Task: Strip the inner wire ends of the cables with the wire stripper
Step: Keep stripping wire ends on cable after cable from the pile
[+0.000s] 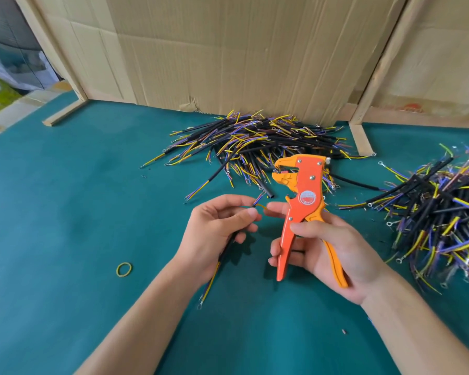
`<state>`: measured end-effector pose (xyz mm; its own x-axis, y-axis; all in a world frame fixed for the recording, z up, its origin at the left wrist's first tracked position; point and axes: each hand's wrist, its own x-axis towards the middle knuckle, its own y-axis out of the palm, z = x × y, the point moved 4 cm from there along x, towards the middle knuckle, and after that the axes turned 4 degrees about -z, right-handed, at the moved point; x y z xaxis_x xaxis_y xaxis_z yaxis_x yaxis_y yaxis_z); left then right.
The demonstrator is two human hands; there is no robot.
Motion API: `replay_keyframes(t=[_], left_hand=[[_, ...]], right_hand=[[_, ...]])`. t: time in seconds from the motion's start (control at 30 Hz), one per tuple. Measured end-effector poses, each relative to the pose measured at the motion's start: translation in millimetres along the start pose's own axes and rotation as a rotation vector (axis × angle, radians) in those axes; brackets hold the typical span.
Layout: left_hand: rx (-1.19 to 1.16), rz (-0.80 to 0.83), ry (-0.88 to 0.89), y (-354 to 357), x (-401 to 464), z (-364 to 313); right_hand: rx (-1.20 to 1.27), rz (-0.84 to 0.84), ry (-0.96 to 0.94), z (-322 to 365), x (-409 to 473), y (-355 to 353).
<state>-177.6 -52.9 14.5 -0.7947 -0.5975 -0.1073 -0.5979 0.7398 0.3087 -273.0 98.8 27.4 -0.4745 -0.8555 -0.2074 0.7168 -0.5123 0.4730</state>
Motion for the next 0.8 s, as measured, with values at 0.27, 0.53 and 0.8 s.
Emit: replay_keyframes(t=[0.27,0.53,0.8], left_hand=[[-0.035,0.037,-0.016,1.4,-1.1,-3.6],[0.017,0.029,0.043,6.8,-4.7,-3.4],[0.162,-0.041,0.128,5.6,-3.4,-1.4]], right_hand=[[-0.007,0.091,0.032,-7.2,-2.4,10.0],[-0.010,0.086,0.032,-7.7,-1.7,11.4],[0.023,-0.010,-0.060,3.3,-0.7,2.1]])
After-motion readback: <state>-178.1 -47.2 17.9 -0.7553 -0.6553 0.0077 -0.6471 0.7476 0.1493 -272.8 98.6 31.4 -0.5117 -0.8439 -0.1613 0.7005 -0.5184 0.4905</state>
